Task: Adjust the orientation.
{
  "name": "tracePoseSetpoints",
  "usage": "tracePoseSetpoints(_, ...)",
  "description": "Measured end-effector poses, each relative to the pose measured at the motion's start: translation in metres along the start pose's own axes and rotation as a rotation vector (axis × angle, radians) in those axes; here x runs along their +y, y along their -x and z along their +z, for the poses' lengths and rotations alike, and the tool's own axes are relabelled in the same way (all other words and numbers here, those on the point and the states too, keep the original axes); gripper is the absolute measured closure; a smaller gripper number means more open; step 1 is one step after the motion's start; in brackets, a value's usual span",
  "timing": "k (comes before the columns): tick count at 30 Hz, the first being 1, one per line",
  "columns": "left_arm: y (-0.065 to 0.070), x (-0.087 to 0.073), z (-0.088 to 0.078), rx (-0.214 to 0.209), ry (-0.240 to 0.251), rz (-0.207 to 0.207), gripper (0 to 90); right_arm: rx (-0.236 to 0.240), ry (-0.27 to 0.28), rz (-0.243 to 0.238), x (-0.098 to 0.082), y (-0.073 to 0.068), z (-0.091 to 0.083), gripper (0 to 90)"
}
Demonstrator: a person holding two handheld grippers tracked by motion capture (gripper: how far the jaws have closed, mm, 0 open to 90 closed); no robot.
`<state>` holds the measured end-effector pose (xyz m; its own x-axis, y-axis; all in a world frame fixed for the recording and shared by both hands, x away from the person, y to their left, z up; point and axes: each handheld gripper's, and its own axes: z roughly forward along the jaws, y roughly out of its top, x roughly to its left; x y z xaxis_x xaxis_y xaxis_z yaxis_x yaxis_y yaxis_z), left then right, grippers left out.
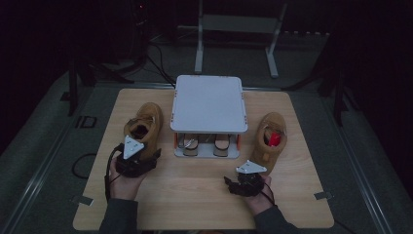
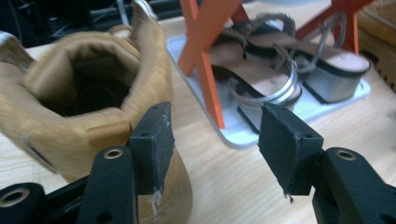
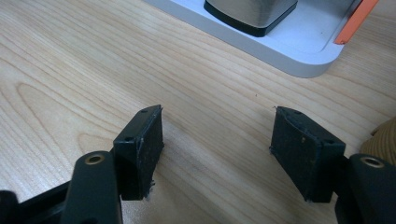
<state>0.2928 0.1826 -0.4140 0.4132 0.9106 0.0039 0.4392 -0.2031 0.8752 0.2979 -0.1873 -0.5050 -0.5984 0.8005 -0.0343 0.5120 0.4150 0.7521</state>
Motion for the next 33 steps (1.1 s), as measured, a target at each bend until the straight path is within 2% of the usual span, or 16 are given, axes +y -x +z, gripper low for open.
tracePoseSetpoints(7, -0.006, 0.012, -0.005, 0.015, 0.032, 0.011, 43.0, -0.001, 0.0, 0.0, 0.0, 0.0, 0.0, 33.8)
tracePoseSetpoints(13, -0.013, 0.024, -0.008, 0.049, 0.041, 0.016, 42.9, 0.0, 0.0, 0.001, 0.0, 0.0, 0.0, 33.8)
tracePoseSetpoints(18, -0.028, 0.033, -0.007, 0.074, 0.018, -0.009, 42.9, 0.001, 0.0, 0.001, 0.0, 0.0, 0.0, 33.8)
tracePoseSetpoints(22, -0.04, 0.038, -0.006, 0.097, -0.003, -0.01, 42.9, 0.001, 0.001, -0.001, 0.0, 0.0, 0.0, 33.8)
tracePoseSetpoints(33, -0.071, 0.043, -0.002, 0.133, -0.06, -0.062, 42.4, 0.002, -0.003, 0.002, 0.0, 0.0, 0.0, 33.9)
